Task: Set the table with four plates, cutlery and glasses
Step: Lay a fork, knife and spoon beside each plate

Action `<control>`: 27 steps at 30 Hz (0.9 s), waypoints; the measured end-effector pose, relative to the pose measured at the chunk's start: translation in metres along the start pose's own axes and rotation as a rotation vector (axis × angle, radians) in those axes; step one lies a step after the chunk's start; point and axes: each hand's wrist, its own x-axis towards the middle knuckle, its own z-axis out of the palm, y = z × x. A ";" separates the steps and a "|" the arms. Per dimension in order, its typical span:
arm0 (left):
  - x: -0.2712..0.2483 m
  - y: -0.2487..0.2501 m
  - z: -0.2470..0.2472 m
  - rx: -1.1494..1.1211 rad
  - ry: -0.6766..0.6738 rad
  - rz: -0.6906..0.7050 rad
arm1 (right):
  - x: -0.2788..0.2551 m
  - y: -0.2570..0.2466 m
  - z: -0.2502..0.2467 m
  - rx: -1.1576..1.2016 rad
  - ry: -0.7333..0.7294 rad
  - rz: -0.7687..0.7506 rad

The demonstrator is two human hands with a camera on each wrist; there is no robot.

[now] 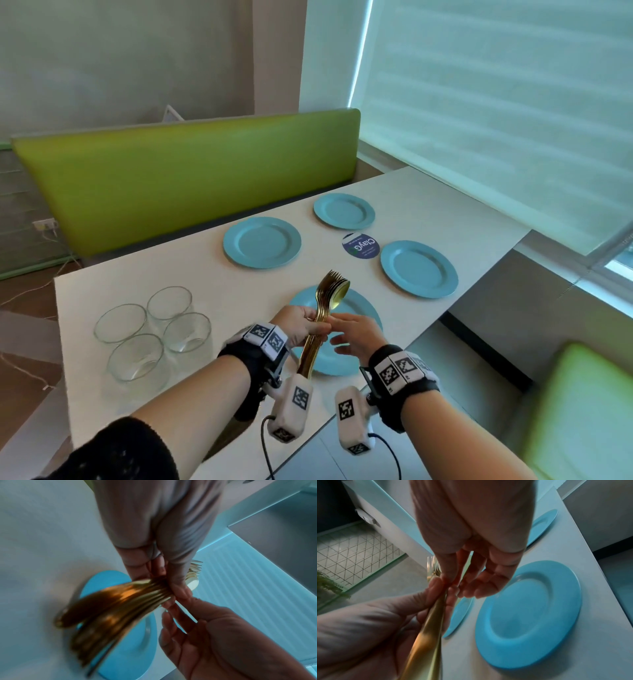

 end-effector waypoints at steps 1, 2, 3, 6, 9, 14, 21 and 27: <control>0.007 0.004 0.007 -0.017 0.003 -0.003 | 0.007 -0.002 -0.008 0.006 0.007 0.001; 0.015 0.008 0.013 -0.035 0.006 -0.009 | 0.015 -0.004 -0.016 0.014 0.015 -0.002; 0.023 0.012 0.018 -0.053 0.012 -0.014 | 0.022 -0.007 -0.023 0.026 0.023 -0.005; 0.047 0.025 0.031 -0.063 0.055 -0.029 | 0.045 -0.016 -0.044 0.064 0.049 -0.011; 0.070 0.034 0.042 -0.040 0.100 -0.028 | 0.068 -0.024 -0.063 0.108 0.032 -0.011; 0.095 0.038 0.047 -0.065 0.209 -0.069 | 0.106 -0.029 -0.098 0.083 0.052 -0.005; 0.110 0.030 0.028 -0.129 0.357 -0.137 | 0.148 -0.024 -0.133 -0.539 0.081 0.047; 0.114 0.022 0.021 -0.169 0.408 -0.158 | 0.170 -0.012 -0.134 -0.725 0.017 0.074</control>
